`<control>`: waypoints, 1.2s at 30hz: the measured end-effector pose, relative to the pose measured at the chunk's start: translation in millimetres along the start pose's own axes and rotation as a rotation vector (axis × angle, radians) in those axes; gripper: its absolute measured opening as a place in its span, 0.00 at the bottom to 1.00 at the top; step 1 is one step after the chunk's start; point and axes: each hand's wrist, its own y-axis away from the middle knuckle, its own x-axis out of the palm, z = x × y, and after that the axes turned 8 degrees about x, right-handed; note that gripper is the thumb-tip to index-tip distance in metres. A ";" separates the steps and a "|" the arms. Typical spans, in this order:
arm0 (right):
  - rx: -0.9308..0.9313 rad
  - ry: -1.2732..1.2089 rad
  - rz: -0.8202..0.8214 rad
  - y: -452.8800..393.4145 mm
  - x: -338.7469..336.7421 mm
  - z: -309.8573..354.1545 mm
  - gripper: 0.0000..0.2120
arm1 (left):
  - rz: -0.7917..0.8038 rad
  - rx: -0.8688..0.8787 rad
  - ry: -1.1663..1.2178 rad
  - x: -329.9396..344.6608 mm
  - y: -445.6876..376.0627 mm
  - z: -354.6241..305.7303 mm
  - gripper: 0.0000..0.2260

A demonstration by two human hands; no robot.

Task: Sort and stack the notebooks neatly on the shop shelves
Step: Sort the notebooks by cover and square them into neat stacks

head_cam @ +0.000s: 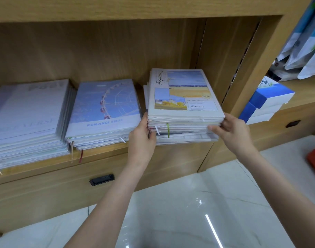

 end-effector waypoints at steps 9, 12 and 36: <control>-0.023 0.114 -0.017 -2.8 -1.0 -6.9 0.24 | -0.044 0.059 -0.220 2.8 1.5 -2.6 0.24; -0.023 0.017 -0.034 -1.9 1.1 -9.8 0.24 | -0.059 0.070 -0.237 4.2 1.2 -0.7 0.24; 0.104 -0.257 0.296 -21.7 -13.6 7.1 0.29 | 0.159 -0.040 -0.155 5.2 21.0 -18.9 0.33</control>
